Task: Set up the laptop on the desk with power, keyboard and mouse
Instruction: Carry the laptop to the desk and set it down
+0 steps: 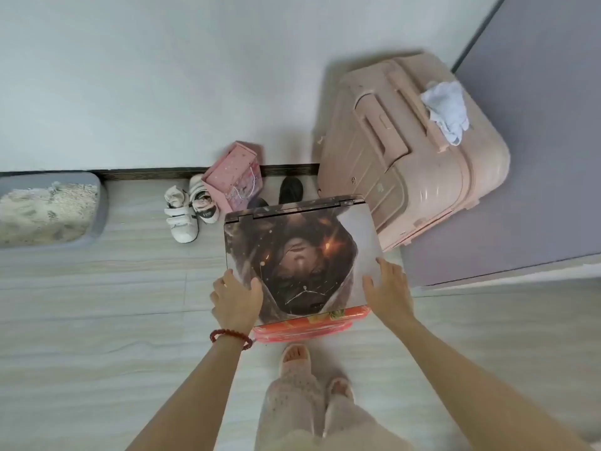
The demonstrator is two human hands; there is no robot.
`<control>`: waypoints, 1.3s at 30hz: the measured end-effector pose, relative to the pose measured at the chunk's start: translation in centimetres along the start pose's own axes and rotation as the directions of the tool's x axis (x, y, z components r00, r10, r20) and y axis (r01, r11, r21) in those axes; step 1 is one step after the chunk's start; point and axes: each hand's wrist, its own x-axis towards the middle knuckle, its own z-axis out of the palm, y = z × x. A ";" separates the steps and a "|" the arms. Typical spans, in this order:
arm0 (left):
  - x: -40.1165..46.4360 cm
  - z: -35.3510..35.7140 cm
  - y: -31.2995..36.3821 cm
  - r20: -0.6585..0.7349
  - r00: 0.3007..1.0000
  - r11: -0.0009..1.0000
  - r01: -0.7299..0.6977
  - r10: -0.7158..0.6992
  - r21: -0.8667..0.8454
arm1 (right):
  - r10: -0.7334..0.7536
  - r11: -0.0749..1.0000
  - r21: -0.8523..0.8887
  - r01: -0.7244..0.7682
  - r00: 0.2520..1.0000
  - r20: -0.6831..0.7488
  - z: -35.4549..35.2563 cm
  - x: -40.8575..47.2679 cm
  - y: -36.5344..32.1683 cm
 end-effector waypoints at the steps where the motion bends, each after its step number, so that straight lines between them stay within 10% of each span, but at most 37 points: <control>1: 1.3 0.9 0.2 -0.018 0.999 0.998 0.033 -0.032 0.052 | 0.017 0.999 -0.046 -0.017 1.000 0.002 0.6 1.9 0.2; 22: 8.3 5.5 -1.3 -0.061 0.964 0.950 0.245 -0.261 -0.192 | 0.183 0.953 0.230 -0.200 0.979 0.094 4.6 11.4 2.5; 32: -2.9 -4.3 -5.5 -0.202 0.876 0.858 0.341 -0.439 -0.385 | -0.110 0.988 0.127 0.092 0.983 0.144 0.0 2.8 -5.8; 39: -12.8 -12.1 -12.8 -0.268 0.701 0.686 0.419 -0.661 -0.595 | -0.444 0.891 0.043 0.452 0.848 0.289 0.1 -6.6 -15.2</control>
